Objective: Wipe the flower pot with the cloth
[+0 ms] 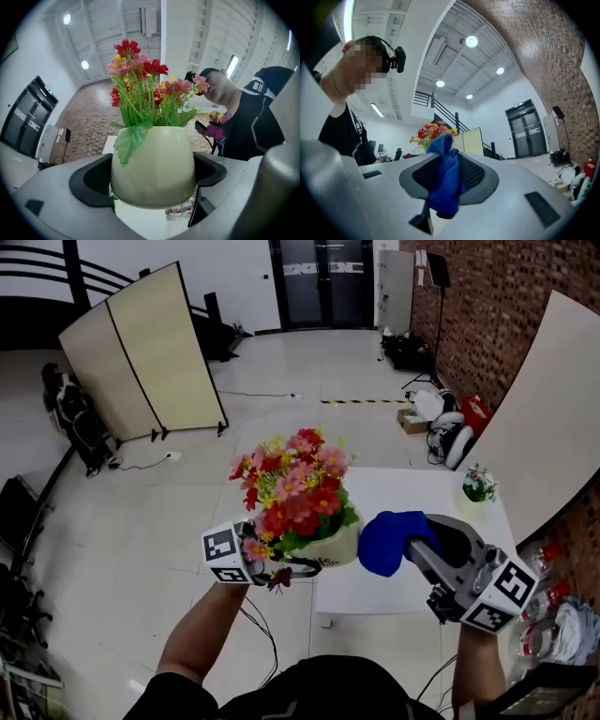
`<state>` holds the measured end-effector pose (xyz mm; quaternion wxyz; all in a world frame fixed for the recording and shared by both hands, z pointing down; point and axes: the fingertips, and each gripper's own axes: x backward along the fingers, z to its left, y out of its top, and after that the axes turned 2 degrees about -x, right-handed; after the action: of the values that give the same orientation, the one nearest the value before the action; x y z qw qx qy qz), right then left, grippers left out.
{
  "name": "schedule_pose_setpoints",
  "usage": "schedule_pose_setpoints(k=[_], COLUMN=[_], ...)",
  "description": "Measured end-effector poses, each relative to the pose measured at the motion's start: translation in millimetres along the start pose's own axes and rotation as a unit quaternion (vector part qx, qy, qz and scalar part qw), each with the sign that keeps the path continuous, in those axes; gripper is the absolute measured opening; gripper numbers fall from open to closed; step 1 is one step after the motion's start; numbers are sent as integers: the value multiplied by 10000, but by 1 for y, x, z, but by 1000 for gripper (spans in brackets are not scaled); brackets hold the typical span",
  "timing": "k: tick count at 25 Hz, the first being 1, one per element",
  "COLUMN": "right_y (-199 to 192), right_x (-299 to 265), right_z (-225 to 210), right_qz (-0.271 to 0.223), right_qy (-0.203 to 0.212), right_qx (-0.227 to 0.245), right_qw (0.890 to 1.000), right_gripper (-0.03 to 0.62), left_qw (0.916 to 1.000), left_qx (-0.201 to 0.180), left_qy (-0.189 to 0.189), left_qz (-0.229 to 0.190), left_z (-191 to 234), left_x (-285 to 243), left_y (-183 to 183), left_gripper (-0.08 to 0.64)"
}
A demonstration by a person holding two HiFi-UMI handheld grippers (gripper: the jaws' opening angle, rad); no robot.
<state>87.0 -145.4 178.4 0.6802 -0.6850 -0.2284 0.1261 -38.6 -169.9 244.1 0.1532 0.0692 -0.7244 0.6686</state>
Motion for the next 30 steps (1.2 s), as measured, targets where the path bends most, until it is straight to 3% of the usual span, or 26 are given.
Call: schedule_pose_setpoints(k=[4,9,15,27,30], right_y=[-1,-20,-16,-19,-10], right_x=[-19,-8,-10,-14,-6], right_z=[23,22,20,16,0], right_qz=[190,165,135,139,-79], right_qy=[356,366,386,479,241], right_qx=[-14,-14,-85,-210,-255], right_qw=[9992,9992,9991,9985,9994], right_gripper=[97,97,97,97,97], left_qw=[9997,9980,9933,9935,9935], left_qx=[91,160,250,314,294], left_qy=[-215,-610,-1115,-1090,-1102], left_qz=[86,6,-171,-40,-38], left_z=[-11,-43,-75,-94,-95], left_x=[-1,-2,-5,-6,-6], left_y=[5,-14,-2,-4,-1], left_gripper=[522,522,522,522,522])
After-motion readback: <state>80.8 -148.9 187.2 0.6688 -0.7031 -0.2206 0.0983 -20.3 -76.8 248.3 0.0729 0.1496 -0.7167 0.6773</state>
